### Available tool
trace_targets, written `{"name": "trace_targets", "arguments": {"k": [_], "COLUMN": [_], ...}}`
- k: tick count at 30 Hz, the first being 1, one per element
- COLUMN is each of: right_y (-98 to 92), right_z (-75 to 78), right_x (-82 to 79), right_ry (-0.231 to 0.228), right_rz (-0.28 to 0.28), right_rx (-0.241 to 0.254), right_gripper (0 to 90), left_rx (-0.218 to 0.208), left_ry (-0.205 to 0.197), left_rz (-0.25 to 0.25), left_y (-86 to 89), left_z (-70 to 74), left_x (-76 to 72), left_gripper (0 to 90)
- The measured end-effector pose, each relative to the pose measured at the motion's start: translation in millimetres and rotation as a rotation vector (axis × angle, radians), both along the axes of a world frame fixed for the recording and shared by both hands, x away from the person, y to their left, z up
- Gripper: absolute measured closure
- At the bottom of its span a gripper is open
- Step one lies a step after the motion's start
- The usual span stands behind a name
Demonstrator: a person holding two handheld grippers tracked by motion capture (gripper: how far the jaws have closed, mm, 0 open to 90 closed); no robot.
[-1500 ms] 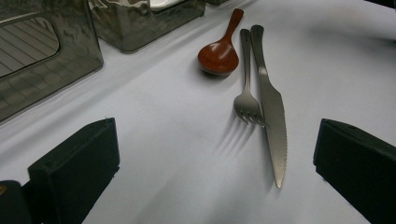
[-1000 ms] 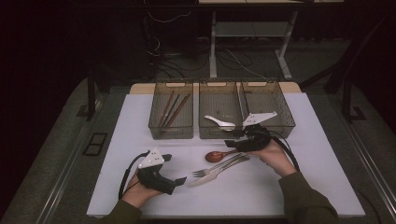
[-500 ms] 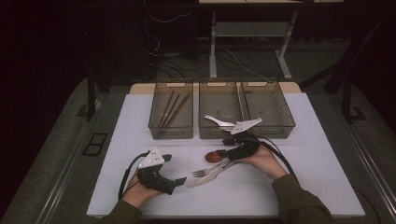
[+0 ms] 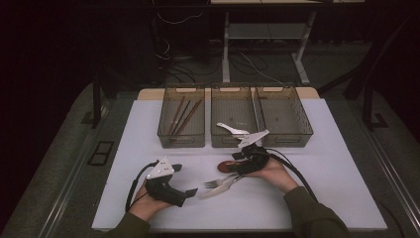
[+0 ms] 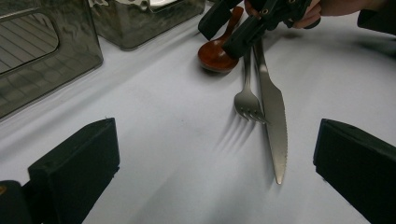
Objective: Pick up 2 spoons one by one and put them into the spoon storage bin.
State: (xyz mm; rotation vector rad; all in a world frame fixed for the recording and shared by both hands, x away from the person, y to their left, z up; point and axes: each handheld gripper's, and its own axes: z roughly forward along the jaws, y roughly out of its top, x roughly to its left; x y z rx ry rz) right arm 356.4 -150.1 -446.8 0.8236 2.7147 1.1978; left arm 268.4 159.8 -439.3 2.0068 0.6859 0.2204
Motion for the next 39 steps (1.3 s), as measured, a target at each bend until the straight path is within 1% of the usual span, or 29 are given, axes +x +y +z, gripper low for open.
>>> {"name": "trace_targets", "arguments": {"k": [6, 9, 13, 18, 19, 20, 22, 23, 24, 25, 30, 32, 35, 36, 37, 39], "right_y": [3.5, 3.4, 2.9, 1.6, 0.3, 0.3, -1.8, -1.8, -2.5, -3.6, -5.6, -6.3, -6.2, -6.5, -7.3, -7.7], "right_z": [-2.4, -2.4, -1.8, -1.3, -1.0, -0.7, -0.7, -0.2, 0.1, 0.1, 1.5, 2.0, 2.7, 3.0, 3.0, 3.6], "right_x": [-2.9, -3.7, -5.8, -6.6, -6.1, -6.6, -5.5, -6.5, -6.5, -5.4, -5.6, -5.7, -6.8, -6.9, -5.9, -5.9], "right_ry": [-0.009, -0.017, -0.022, -0.026, -0.037, -0.032, -0.048, -0.038, -0.041, -0.059, -0.063, -0.067, -0.058, -0.06, -0.075, -0.077], "right_rz": [0.019, 0.032, 0.057, 0.081, 0.097, 0.095, 0.115, 0.111, 0.115, 0.127, 0.139, 0.147, 0.146, 0.151, 0.161, 0.168], "right_rx": [-0.028, -0.032, -0.037, -0.044, -0.056, -0.054, -0.067, -0.062, -0.063, -0.074, -0.07, -0.072, -0.063, -0.065, -0.075, -0.077], "right_gripper": [43.7, 45.9, 51.8, 55.5, 56.7, 57.9, 60.2, 61.5, 62.7, 63.8, 69.1, 69.9, 71.6, 72.1, 72.6, 73.6], "left_rx": [0.0, 0.002, 0.001, 0.003, 0.002, 0.003, 0.004, 0.004, 0.004, 0.003, 0.005, 0.005, 0.004, 0.004, 0.003, 0.004], "left_ry": [0.0, -0.001, 0.0, -0.002, -0.001, -0.001, -0.002, -0.002, -0.003, -0.003, -0.002, -0.002, -0.003, -0.003, -0.003, -0.003], "left_rz": [0.0, -0.001, -0.001, -0.001, 0.0, -0.001, -0.002, -0.001, -0.002, -0.002, -0.003, -0.002, -0.002, -0.002, -0.002, -0.003], "left_y": [0.5, 0.3, 0.2, 0.0, 0.0, 0.0, 0.0, 0.0, 0.0, 0.0, 0.0, -0.1, 0.0, 0.0, 0.0, 0.0], "left_z": [0.1, 0.1, 0.0, 0.1, 0.1, 0.1, 0.1, 0.1, 0.2, 0.1, 0.2, 0.2, 0.2, 0.2, 0.2, 0.3], "left_x": [0.1, 0.0, 0.1, -0.1, -0.2, -0.1, -0.1, -0.1, -0.1, -0.1, -0.1, -0.2, -0.2, -0.2, -0.2, -0.2], "left_gripper": [0.0, 0.0, 0.0, 0.0, 0.0, 0.0, 0.0, 0.0, 0.0, 0.0, 0.0, 0.0, 0.0, 0.0, 0.0, 0.0]}}
